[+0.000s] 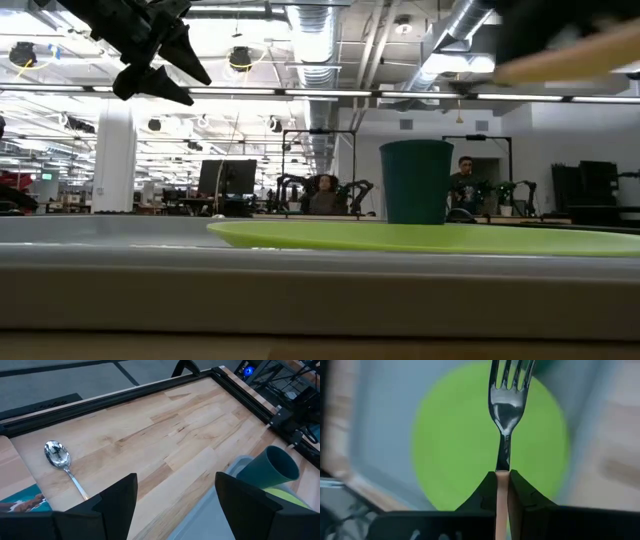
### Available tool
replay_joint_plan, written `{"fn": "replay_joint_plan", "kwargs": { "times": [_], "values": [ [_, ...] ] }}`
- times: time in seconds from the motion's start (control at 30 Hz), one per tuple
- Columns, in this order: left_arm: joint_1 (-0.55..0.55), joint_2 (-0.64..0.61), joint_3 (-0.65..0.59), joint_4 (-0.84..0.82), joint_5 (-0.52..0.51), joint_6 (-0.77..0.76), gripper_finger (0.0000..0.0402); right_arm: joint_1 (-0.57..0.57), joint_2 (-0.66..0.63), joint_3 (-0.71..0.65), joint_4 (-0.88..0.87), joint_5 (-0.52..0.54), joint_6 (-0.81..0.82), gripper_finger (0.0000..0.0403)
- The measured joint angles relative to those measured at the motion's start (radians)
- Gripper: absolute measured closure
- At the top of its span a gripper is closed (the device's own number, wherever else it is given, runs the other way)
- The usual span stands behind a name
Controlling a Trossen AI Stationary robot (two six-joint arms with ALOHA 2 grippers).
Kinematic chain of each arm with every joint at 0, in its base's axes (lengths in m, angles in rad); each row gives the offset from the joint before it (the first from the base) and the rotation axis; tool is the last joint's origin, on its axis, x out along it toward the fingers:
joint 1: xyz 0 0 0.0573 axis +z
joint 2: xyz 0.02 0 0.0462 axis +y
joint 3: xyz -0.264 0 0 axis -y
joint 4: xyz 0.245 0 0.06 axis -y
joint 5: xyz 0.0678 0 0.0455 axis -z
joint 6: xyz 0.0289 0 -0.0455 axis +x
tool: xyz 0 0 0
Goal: Pick and place plate/cup/fork/spoon on tray
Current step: Put the yellow fork on the blue tray to the left of the green plate
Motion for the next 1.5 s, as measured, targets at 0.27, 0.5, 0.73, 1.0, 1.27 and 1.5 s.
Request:
{"fn": "replay_joint_plan", "kwargs": {
  "times": [0.27, 0.5, 0.73, 1.0, 1.27, 1.5],
  "values": [
    [0.000, 0.000, 0.000, -0.016, 0.003, 0.000, 0.0148, -0.139, 0.097, 0.001, 0.397, 0.009, -0.308, 0.0377],
    [0.000, 0.000, 0.000, -0.029, 0.003, 0.000, 0.0148, -0.203, 0.236, 0.039, 0.646, -0.040, -0.423, 0.0377],
    [0.000, 0.000, 0.000, -0.035, 0.004, 0.000, 0.0148, -0.220, 0.393, 0.209, 0.645, -0.046, -0.457, 0.0376],
    [0.000, 0.000, 0.000, -0.039, 0.006, 0.000, 0.0148, -0.235, 0.559, 0.390, 0.626, -0.078, -0.465, 0.0376],
    [0.000, 0.000, 0.000, -0.041, 0.007, 0.006, 0.0148, -0.245, 0.648, 0.508, 0.500, -0.095, -0.423, 0.0376],
    [0.000, 0.000, 0.000, -0.040, 0.008, 0.018, 0.0148, -0.256, 0.657, 0.539, 0.377, -0.092, -0.394, 0.0376]
  ]
}}
